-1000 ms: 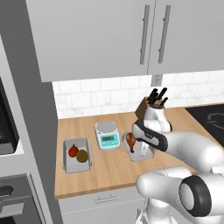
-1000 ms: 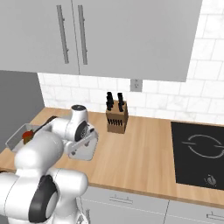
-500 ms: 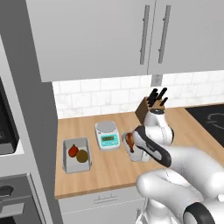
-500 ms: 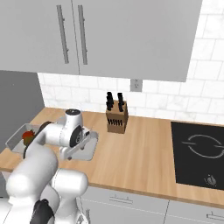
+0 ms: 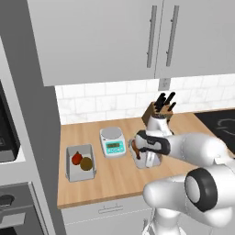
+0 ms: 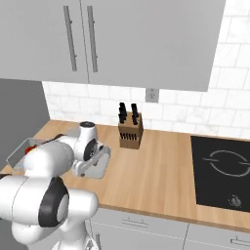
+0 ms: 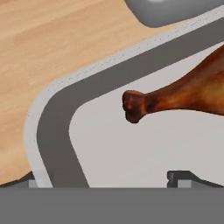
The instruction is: Take the meat container that has the chicken drumstick and place it on the second highest rack of the freezer. Then take the vegetable container that has the avocado and tomato and place it on the highest rack of the freezer.
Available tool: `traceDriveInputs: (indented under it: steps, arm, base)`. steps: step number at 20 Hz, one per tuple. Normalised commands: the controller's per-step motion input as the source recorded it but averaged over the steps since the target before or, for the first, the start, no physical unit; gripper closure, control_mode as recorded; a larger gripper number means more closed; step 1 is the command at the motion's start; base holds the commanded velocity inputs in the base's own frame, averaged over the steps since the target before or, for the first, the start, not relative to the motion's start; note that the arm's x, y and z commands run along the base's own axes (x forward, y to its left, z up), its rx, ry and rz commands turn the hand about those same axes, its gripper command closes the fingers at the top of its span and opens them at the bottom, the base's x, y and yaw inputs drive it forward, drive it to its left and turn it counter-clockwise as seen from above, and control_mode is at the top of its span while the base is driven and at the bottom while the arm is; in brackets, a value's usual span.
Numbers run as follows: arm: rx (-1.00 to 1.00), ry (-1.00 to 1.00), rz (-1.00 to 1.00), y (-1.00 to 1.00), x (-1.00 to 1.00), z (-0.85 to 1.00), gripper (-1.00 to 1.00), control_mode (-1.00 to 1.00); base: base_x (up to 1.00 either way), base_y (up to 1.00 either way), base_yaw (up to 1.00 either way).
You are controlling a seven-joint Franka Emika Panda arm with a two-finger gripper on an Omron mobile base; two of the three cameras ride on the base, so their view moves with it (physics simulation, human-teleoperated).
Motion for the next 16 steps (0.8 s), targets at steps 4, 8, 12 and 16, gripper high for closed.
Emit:
traceDriveInputs:
  steps: [4,8,12,16]
  arm:
    - [-0.02,0.01,0.04,0.00,0.16,-0.82,-1.00,-1.00]
    - [-0.03,0.00,0.05,0.00,0.03,-0.85,1.00,-1.00]
    - [-0.02,-0.28,0.06,0.00,-0.30,-0.26,1.00,-1.00]
    - [-0.15,-0.80,0.10,0.00,-0.67,0.00,1.00,-1.00]
  base:
    - [0.00,0.00,0.00]
    - [0.00,0.00,0.00]
    - [0.00,0.00,0.00]
    - [0.00,0.00,0.00]
